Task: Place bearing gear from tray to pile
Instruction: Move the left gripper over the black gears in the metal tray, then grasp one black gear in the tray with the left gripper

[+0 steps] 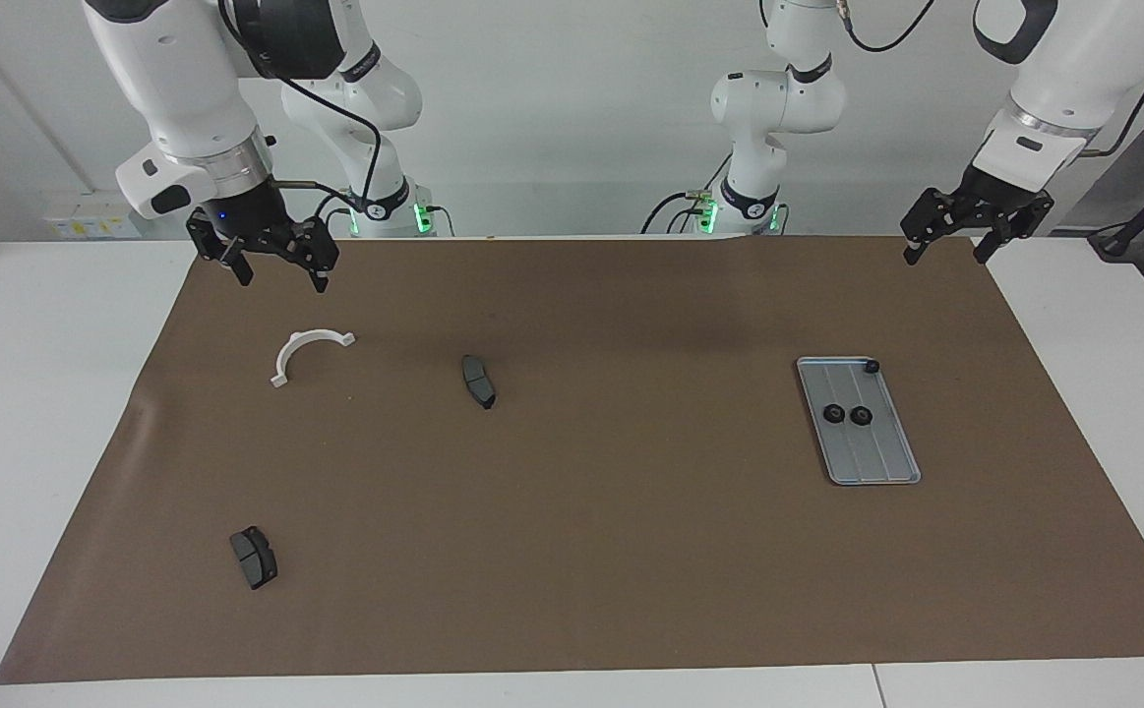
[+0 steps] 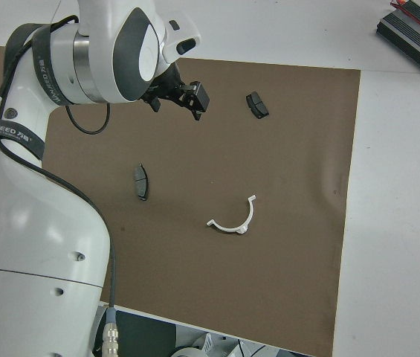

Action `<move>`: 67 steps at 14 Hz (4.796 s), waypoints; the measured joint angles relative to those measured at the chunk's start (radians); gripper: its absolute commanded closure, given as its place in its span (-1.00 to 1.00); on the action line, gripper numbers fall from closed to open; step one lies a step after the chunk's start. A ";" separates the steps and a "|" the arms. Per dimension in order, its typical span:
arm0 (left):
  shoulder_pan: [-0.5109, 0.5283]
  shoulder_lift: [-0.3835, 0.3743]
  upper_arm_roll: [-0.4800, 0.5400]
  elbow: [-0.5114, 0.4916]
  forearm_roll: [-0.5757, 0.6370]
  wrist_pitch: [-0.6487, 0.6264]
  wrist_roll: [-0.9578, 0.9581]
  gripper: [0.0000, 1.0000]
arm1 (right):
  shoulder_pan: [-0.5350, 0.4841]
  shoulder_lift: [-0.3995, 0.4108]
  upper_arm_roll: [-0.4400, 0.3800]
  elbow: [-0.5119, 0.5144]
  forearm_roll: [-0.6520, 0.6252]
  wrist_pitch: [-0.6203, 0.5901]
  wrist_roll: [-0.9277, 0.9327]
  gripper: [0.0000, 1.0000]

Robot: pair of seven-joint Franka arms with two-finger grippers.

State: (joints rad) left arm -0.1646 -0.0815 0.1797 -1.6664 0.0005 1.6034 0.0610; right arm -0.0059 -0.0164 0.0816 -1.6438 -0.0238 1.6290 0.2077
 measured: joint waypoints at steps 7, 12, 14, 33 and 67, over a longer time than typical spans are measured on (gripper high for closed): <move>-0.008 -0.003 -0.016 -0.001 0.000 -0.008 0.002 -1.00 | 0.000 0.000 0.000 0.000 0.000 0.000 0.000 -1.00; -0.011 -0.003 -0.016 -0.002 0.000 0.015 0.004 -1.00 | 0.000 0.000 0.000 0.000 0.000 0.000 0.000 -1.00; -0.012 0.004 -0.016 -0.003 0.000 0.034 0.005 -1.00 | 0.000 0.000 0.000 0.000 0.000 0.000 0.000 -1.00; 0.001 0.452 -0.005 -0.029 -0.031 0.493 0.005 -1.00 | 0.000 0.000 0.000 0.000 0.000 0.000 0.000 -1.00; 0.030 0.371 0.001 -0.328 -0.045 0.686 0.023 0.72 | -0.002 0.000 -0.004 -0.001 0.000 0.000 0.000 -1.00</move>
State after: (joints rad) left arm -0.1343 0.2896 0.1808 -1.9948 -0.0445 2.2893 0.0845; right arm -0.0081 -0.0164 0.0780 -1.6444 -0.0238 1.6290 0.2077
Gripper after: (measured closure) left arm 0.656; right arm 0.000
